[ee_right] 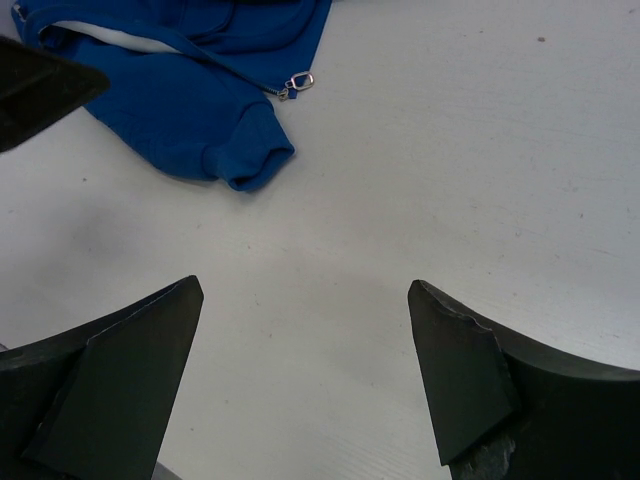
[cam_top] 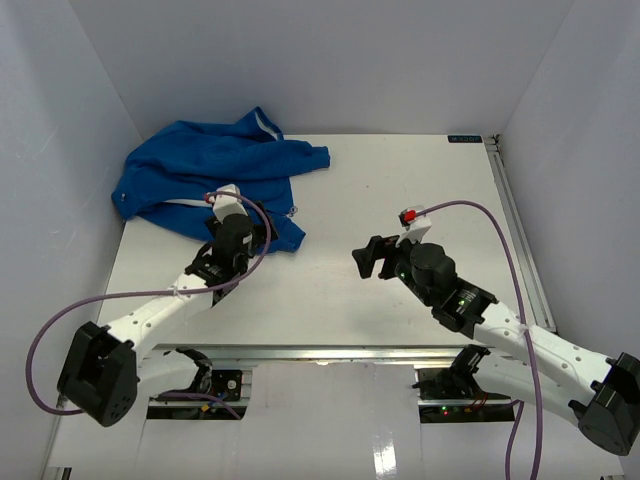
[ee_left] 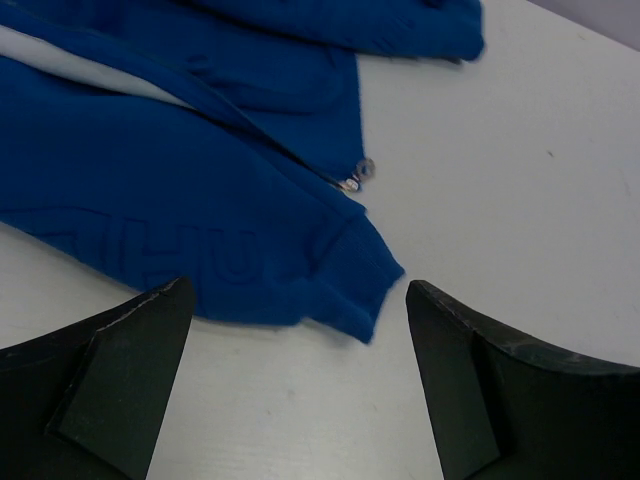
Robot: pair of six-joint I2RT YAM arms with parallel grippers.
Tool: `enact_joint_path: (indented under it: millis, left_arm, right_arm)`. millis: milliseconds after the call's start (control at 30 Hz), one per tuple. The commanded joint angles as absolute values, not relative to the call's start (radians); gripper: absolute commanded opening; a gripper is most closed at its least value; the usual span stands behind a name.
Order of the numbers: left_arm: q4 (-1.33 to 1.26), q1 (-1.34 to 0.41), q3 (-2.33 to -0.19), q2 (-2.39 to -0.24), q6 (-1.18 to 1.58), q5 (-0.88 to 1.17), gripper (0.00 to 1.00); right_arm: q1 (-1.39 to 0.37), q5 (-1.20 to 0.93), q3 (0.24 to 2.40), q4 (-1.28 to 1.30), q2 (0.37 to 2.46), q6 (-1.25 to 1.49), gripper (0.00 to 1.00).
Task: Zip up the jacket
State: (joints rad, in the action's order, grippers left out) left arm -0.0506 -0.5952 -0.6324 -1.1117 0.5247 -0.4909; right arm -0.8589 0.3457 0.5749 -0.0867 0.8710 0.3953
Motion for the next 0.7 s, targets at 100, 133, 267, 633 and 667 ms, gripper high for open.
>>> enact_joint_path:
  millis: [100, 133, 267, 633, 667]
  left_arm:
    - [-0.014, -0.434, -0.793, -1.382, 0.534, -0.509, 0.95]
    - [-0.012, -0.420, -0.820, -1.423, 0.534, -0.503, 0.95]
    - [-0.018, -0.385, -0.874, -1.549, 0.548, -0.472, 0.92]
    - [-0.038, -0.379, -0.870, -1.732, 0.571, -0.406, 0.75]
    - [-0.042, -0.379, -0.867, -1.738, 0.571, -0.391, 0.68]
  right_arm:
    - [-0.863, 0.366, 0.544, -0.155, 0.805, 0.413, 0.90]
    - [-0.864, 0.367, 0.539, -0.160, 0.800, 0.410, 0.90]
    - [-0.862, 0.375, 0.534, -0.163, 0.783, 0.407, 0.90]
    - [-0.863, 0.361, 0.528, -0.159, 0.751, 0.414, 0.90]
    - [-0.863, 0.360, 0.529, -0.159, 0.753, 0.414, 0.90]
